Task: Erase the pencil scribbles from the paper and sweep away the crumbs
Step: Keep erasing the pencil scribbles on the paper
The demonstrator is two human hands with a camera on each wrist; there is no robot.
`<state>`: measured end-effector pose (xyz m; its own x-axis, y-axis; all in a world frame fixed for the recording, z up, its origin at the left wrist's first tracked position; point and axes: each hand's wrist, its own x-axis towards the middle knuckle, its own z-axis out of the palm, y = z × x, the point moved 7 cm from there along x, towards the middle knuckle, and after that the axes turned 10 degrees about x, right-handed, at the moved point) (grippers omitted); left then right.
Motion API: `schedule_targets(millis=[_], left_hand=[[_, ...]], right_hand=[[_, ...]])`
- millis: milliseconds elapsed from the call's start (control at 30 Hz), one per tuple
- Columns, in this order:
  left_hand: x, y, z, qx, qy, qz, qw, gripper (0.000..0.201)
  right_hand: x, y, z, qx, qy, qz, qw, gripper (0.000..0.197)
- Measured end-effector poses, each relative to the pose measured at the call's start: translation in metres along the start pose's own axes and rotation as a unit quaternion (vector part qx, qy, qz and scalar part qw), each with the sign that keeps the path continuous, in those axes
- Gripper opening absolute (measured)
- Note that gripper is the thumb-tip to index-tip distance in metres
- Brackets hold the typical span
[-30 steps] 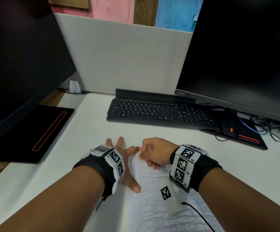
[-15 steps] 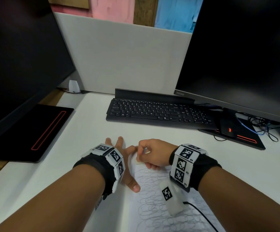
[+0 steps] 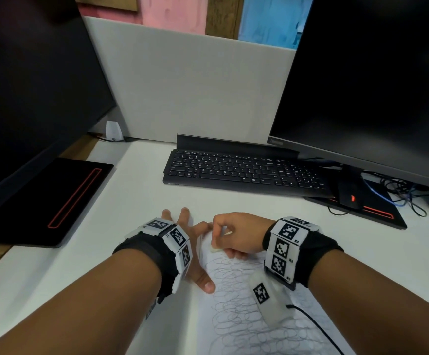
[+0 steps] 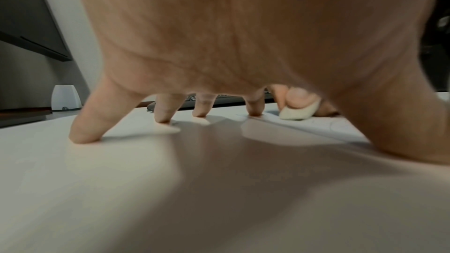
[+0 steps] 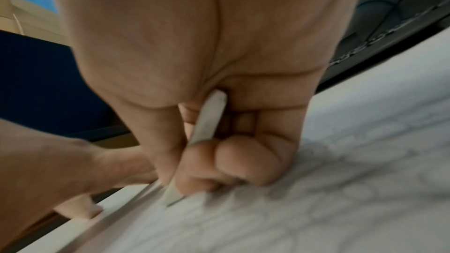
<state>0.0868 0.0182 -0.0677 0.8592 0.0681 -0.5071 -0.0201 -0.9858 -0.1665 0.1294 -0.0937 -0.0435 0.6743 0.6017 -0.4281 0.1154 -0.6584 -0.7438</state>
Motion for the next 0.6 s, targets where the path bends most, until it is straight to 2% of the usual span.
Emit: schedule_targets(millis=[100,233,333,367,467,600], left_hand=[[-0.001,-0.001,0.002,-0.013,0.000,0.001,1.000,0.131],[-0.001,0.000,0.000,-0.001,-0.003,-0.002,1.000,0.130],[0.000,-0.001,0.002,-0.016,0.000,-0.002,1.000,0.133],[-0.001,-0.002,0.002,-0.019,-0.001,-0.003,1.000,0.133],[-0.002,-0.002,-0.001,-0.012,-0.012,-0.002,1.000,0.131],[-0.002,-0.001,-0.002,-0.007,-0.015,-0.003,1.000,0.134]], right_hand=[[0.002,-0.001,-0.008,-0.009,0.026,0.005,1.000,0.008],[-0.001,-0.003,0.002,-0.002,-0.022,0.011,1.000,0.009],[0.003,-0.001,-0.016,-0.031,0.051,0.006,0.998,0.007],[0.002,-0.002,-0.016,-0.040,0.045,0.007,0.998,0.008],[-0.001,-0.002,0.000,-0.013,-0.030,0.017,0.999,0.008],[0.001,0.000,-0.015,-0.004,0.025,0.019,1.000,0.007]])
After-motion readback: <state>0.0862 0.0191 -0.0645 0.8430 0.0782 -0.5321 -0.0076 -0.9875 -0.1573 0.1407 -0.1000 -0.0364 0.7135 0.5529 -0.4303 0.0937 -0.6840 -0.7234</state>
